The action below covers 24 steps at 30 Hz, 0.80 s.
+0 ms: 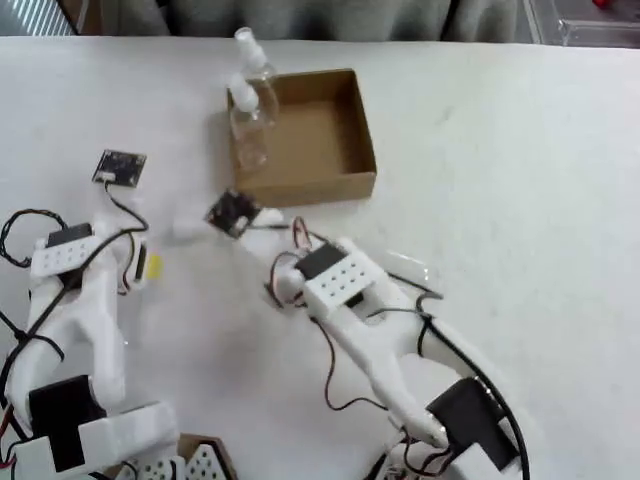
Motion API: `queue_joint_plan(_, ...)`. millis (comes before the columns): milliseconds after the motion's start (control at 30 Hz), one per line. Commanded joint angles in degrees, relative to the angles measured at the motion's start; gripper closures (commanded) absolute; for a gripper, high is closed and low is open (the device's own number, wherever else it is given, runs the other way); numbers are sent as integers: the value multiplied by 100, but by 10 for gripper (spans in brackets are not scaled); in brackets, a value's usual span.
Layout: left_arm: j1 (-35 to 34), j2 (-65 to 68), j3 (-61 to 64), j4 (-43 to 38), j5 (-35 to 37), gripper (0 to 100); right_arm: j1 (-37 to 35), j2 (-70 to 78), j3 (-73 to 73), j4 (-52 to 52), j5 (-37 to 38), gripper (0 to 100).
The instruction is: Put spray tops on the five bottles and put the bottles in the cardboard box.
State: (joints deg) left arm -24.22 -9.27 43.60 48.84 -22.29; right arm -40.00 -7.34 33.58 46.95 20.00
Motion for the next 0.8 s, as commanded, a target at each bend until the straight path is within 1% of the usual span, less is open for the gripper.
queue_joint_plan(0, -40, -13, -273, -202, 35, 973, 75, 31, -835, 207, -62, 953)
queue_joint_plan(100, -40, -13, -273, -193, 35, 973, -75, 462, -1371, 242, -79, 895)
queue_joint_plan(267, -40, -13, -273, -211, 35, 973, -374, 1481, -2576, 224, -563, 889)
queue_joint_plan(467, -40, -13, -264, -211, 35, 973, -444, 2835, -3938, 497, -993, 889)
queue_joint_plan(533, -22, -13, -264, -211, 35, 973, -444, 3152, -4255, 673, -1099, 873)
queue_joint_plan(667, -4, -13, -264, -211, 35, 973, -497, 3398, -4633, 1051, -1275, 796)
queue_joint_plan(767, -4, -13, -264, -220, 35, 973, -593, 3486, -4633, 1051, -1284, 789)
